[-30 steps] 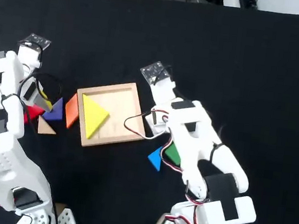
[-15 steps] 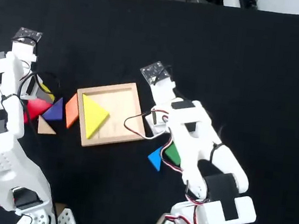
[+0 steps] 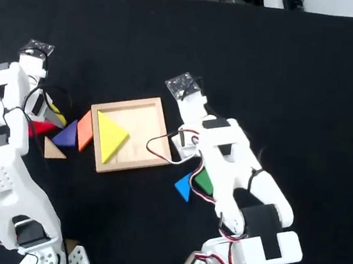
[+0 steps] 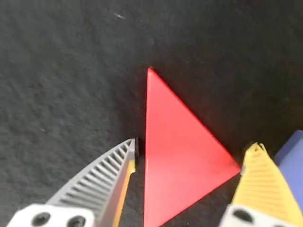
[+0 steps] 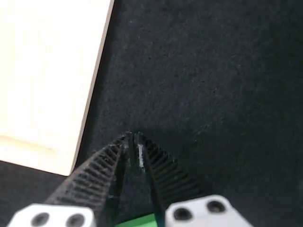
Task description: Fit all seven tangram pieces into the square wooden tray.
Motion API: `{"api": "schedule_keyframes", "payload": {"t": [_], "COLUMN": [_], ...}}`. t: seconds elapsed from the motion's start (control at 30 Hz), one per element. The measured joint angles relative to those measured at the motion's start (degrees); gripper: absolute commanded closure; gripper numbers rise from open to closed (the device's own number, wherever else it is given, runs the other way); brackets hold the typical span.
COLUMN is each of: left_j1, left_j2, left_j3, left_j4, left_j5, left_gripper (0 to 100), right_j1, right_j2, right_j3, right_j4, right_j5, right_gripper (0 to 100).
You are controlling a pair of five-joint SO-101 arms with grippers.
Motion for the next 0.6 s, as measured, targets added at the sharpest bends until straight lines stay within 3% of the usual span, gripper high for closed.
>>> {"api": "schedule_keyframes", "payload": {"t": [0.17,0.4,0.6], "left_j1": [-0.09,0.79,2.37], "left_j2": [0.62,0.53,1.32], "left_j3": [-0.70,-1.14,-4.31], "left_j4": [0.00,2.02,8.18], "left_j5": [-0.26,-2.37,3.69], "left_gripper": [66,74,74], "right_j1": [0.00,0.00,0.00], "right_j2": [0.00,0.00,0.00], "right_j3": [0.00,0.00,0.00], "right_j4": [0.00,0.00,0.00], "right_j5": [0.00,0.00,0.00], "right_gripper": [98.3,98.3,98.3]}}
